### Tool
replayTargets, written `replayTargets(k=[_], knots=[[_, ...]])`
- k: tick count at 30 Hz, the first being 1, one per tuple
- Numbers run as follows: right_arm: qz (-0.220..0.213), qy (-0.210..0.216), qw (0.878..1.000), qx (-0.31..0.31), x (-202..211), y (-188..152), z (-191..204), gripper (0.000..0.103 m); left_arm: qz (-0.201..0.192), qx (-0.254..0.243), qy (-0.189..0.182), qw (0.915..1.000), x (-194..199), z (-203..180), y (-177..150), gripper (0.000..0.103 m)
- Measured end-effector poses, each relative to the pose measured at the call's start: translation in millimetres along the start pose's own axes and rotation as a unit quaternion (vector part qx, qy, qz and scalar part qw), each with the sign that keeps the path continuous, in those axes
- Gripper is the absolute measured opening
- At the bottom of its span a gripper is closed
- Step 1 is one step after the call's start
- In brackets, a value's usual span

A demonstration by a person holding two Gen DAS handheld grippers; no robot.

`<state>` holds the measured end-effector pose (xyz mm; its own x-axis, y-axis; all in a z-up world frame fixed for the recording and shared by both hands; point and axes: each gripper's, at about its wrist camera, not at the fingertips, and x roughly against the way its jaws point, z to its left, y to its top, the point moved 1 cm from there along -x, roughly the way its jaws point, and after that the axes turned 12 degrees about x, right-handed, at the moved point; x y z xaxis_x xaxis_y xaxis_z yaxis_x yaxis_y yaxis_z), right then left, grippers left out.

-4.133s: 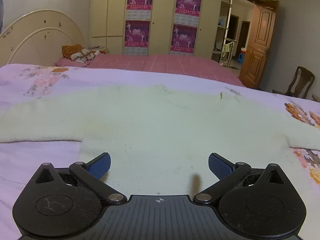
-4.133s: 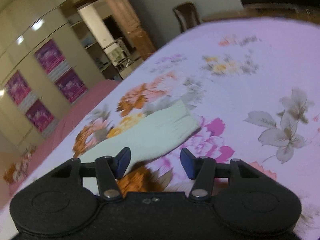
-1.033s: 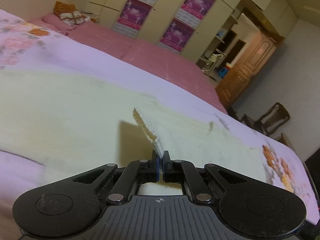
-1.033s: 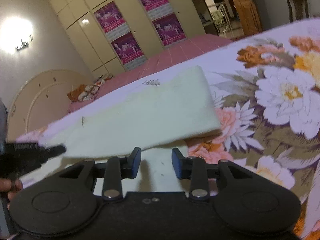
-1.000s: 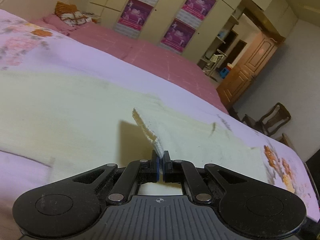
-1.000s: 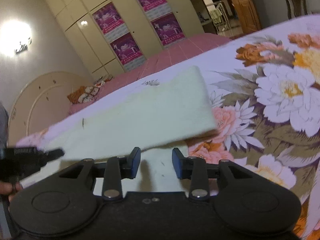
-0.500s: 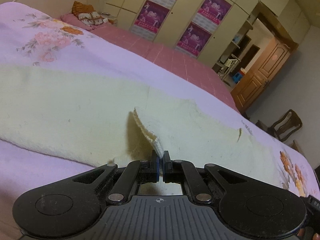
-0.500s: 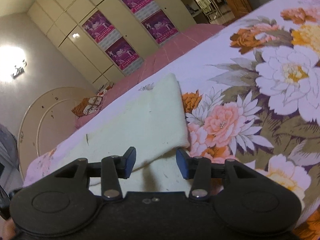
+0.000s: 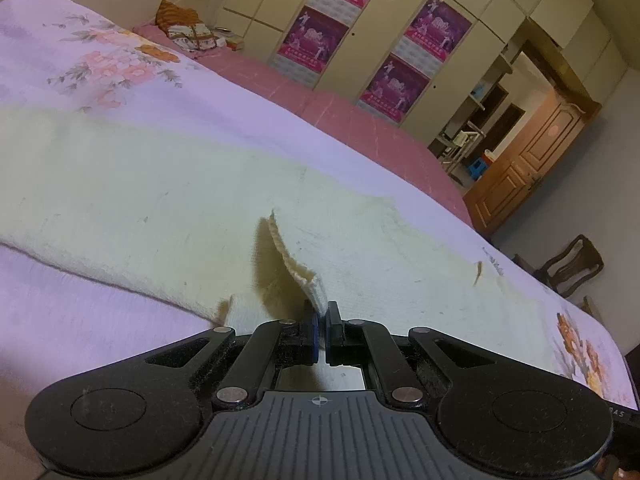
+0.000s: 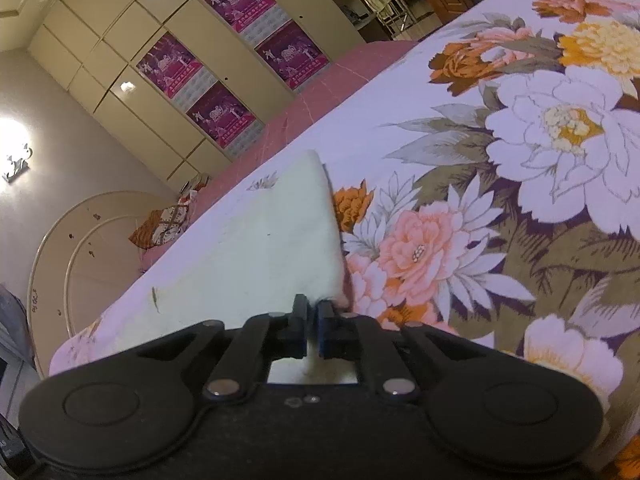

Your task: Fold small clothes

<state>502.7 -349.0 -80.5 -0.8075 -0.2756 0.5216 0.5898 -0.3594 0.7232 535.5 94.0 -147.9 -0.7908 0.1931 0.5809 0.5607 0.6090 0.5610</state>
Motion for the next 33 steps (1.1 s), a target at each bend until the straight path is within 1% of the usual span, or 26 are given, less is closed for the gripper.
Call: replayTargets(k=[4, 7, 9, 10, 11, 12, 13, 14, 15, 18, 19, 20, 21, 22, 23, 24, 25, 26, 27, 28, 29, 31, 33], knots=[[-0.003, -0.002, 1.0, 0.01, 2, 0, 2, 0.004, -0.001, 0.001, 0.002, 1.0, 1, 1, -2, 0.003], [0.0, -0.005, 1.0, 0.009, 0, -3, 0, 0.003, 0.005, 0.001, 0.01, 0.9999, 1, 3, -4, 0.003], [0.01, -0.009, 1.0, 0.02, 1, -2, 2, 0.003, 0.006, -0.007, 0.02, 0.9998, 8, 5, -4, 0.003], [0.016, -0.015, 0.999, 0.032, 5, -1, 3, 0.006, 0.003, -0.013, 0.027, 0.9996, 14, 6, -5, 0.003], [0.016, -0.023, 0.998, 0.052, 11, 1, 6, 0.01, -0.014, -0.026, 0.043, 0.9986, 25, 7, -5, 0.007], [0.008, -0.028, 0.997, 0.073, 19, 1, 10, 0.018, -0.036, -0.041, 0.058, 0.9969, 33, 5, -5, 0.015], [-0.002, -0.031, 0.995, 0.096, 26, 3, 14, 0.02, -0.055, -0.059, 0.067, 0.9945, 39, 1, -5, 0.047], [-0.011, -0.03, 0.993, 0.117, 30, 6, 18, 0.019, -0.071, -0.076, 0.071, 0.992, 42, -7, -5, 0.071], [-0.016, -0.033, 0.99, 0.135, 30, 9, 22, 0.018, -0.081, -0.101, 0.066, 0.9894, 39, -18, -7, 0.072], [-0.01, -0.035, 0.985, 0.17, 12, 15, 33, 0.014, -0.062, -0.164, 0.04, 0.9837, 17, -56, -17, 0.072], [-0.005, -0.031, 0.982, 0.186, 3, 14, 40, 0.013, -0.057, -0.183, 0.036, 0.9808, 8, -65, -22, 0.072], [0.003, -0.032, 0.977, 0.212, -7, 11, 46, 0.012, -0.046, -0.202, 0.04, 0.9775, -6, -71, -28, 0.072], [0.014, -0.037, 0.971, 0.234, -14, 7, 49, 0.011, -0.035, -0.209, 0.05, 0.976, -16, -72, -32, 0.072], [0.022, -0.043, 0.967, 0.249, -19, 4, 49, 0.008, -0.025, -0.213, 0.063, 0.9747, -26, -67, -34, 0.072], [0.02, -0.044, 0.965, 0.256, -19, 2, 44, 0.007, -0.031, -0.218, 0.06, 0.9736, -28, -58, -35, 0.072], [0.017, -0.044, 0.967, 0.251, -16, 3, 38, 0.006, -0.035, -0.217, 0.055, 0.9739, -24, -55, -34, 0.072], [0.015, -0.047, 0.968, 0.246, -11, 6, 33, 0.004, -0.037, -0.217, 0.058, 0.9738, -20, -54, -31, 0.072], [0.012, -0.054, 0.967, 0.25, -6, 9, 30, 0.004, -0.046, -0.219, 0.065, 0.9726, -18, -55, -29, 0.072], [0.009, -0.057, 0.965, 0.257, -3, 11, 28, 0.007, -0.057, -0.218, 0.067, 0.9719, -17, -58, -27, 0.072], [0.0, -0.055, 0.965, 0.256, -3, 16, 27, 0.018, -0.06, -0.217, 0.062, 0.9724, -20, -61, -25, 0.072], [-0.008, -0.048, 0.967, 0.249, -6, 23, 26, 0.02, -0.056, -0.214, 0.061, 0.9733, -27, -66, -23, 0.072], [-0.015, -0.037, 0.971, 0.235, -20, 39, 26, 0.018, -0.055, -0.215, 0.061, 0.9732, -39, -75, -24, 0.072], [-0.02, -0.037, 0.969, 0.245, -40, 52, 33, 0.016, -0.053, -0.225, 0.06, 0.971, -50, -89, -27, 0.072]])
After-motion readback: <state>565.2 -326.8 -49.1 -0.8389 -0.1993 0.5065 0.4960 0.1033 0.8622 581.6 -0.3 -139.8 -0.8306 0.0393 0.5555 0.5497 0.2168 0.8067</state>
